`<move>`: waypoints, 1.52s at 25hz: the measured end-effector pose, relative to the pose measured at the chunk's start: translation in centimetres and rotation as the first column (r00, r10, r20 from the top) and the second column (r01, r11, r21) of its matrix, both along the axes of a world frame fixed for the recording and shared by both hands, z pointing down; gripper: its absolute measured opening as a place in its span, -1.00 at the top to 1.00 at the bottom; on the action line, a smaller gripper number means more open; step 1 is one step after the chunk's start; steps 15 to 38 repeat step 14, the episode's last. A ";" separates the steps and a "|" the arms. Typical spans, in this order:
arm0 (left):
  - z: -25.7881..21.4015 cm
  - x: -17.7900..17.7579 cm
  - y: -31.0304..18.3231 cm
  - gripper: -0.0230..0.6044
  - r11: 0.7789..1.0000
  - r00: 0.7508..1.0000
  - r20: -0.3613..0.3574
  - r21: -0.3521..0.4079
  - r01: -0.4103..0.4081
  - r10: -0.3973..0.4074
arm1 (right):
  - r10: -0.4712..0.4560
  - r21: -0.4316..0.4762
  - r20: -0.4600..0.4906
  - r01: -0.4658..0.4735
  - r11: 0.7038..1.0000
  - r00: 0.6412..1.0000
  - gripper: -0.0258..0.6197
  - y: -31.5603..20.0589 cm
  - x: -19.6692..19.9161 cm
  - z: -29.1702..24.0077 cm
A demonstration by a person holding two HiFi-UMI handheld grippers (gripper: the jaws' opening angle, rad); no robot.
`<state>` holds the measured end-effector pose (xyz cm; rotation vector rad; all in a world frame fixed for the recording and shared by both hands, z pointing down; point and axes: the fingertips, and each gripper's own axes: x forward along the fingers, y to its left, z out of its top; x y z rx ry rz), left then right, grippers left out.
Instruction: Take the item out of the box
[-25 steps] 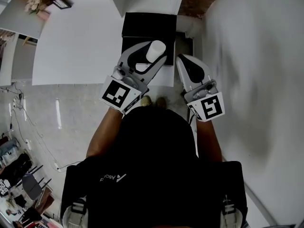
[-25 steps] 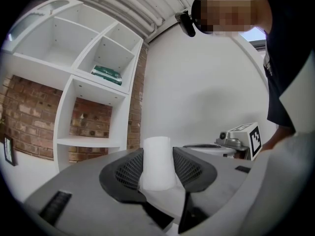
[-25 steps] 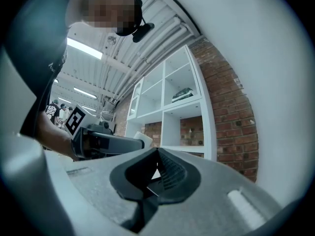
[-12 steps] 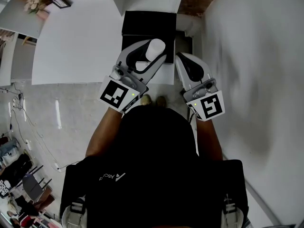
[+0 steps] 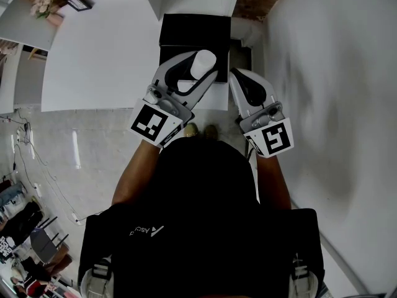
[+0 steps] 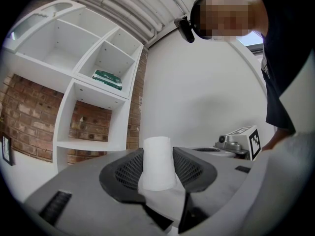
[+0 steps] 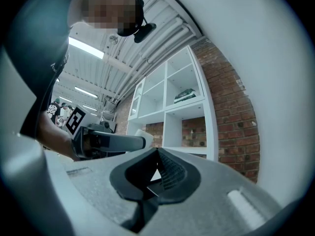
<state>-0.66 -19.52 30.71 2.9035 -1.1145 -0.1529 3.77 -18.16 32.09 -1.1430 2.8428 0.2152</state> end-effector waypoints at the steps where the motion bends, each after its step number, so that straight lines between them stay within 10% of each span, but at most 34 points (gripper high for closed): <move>1: 0.1 0.0 0.0 0.34 1.000 1.000 0.001 -0.001 0.001 -0.001 | 0.000 0.000 0.000 0.000 1.000 1.000 0.92 0.0 0.0 0.1; 38: -0.4 0.2 -0.2 0.34 1.000 1.000 -0.016 0.014 -0.018 0.018 | 0.019 0.002 -0.001 -0.019 1.000 1.000 0.92 0.0 0.2 0.0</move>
